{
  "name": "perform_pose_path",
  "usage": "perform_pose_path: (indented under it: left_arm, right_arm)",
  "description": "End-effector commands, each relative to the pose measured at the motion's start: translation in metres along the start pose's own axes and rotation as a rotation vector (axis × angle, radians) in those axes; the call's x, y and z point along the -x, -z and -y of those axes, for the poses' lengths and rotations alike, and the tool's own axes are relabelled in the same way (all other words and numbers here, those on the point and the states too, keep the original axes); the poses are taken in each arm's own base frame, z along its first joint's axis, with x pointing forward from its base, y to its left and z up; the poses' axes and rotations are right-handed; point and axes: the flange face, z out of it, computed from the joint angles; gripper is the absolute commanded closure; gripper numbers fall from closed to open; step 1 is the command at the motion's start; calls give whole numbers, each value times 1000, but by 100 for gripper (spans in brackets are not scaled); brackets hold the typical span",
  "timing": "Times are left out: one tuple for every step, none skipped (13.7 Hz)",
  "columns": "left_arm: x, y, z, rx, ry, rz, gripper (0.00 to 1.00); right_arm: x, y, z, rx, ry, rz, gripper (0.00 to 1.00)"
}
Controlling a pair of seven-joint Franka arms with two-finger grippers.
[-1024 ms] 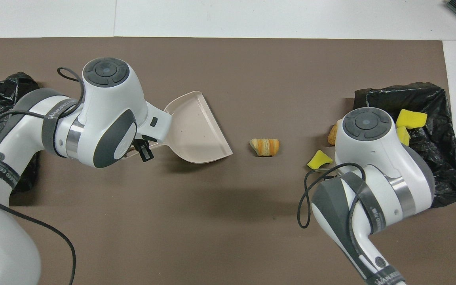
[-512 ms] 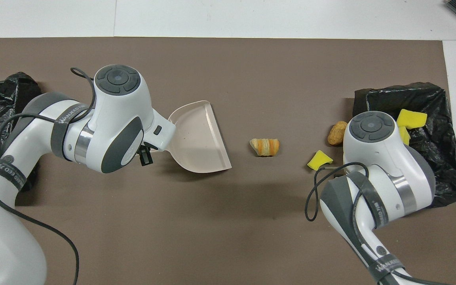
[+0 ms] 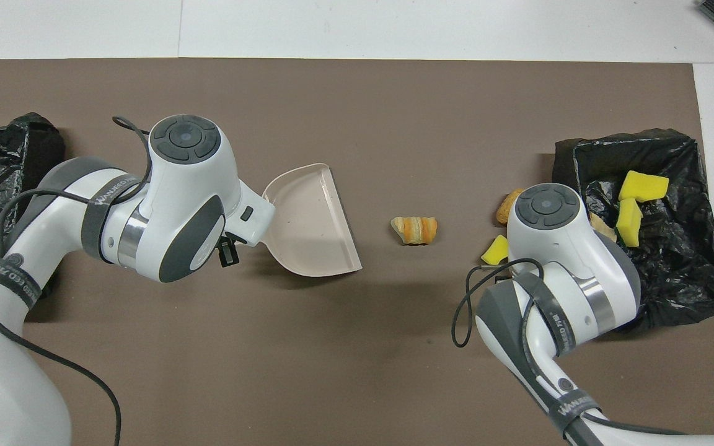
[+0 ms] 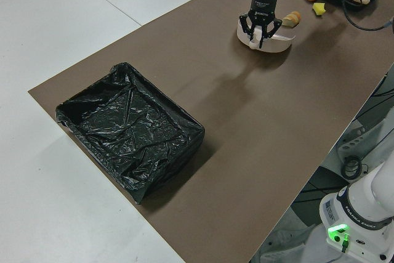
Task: Sweep and dump trash in bin
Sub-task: 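Sweep the sponge pieces toward the dustpan with the right gripper's brush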
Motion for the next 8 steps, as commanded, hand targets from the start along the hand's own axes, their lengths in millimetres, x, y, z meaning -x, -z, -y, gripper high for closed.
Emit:
perform_pose_path:
  left_arm:
    - [6,4,-9,-33,-21,10,100]
    - [7,4,-8,-35,-20,12,100]
    - [8,3,-8,-33,-21,13,100]
    - [9,1,-9,-31,-23,17,100]
    - [9,-2,-12,-30,-33,19,100]
    - [10,-2,-13,-37,-37,22,100]
    - [11,-3,-15,-40,-40,30,100]
    - [12,-3,-15,-52,-45,41,100]
  right_arm:
    - [14,9,24,-76,78,6,100]
    - [16,11,29,-111,84,7,100]
    - [22,14,41,-139,94,11,100]
    - [28,17,51,-165,103,17,100]
    - [34,20,60,-187,110,18,100]
    - [40,24,75,-220,129,3,100]
    - [44,28,83,-252,135,-4,100]
    - [48,28,93,-261,149,-4,100]
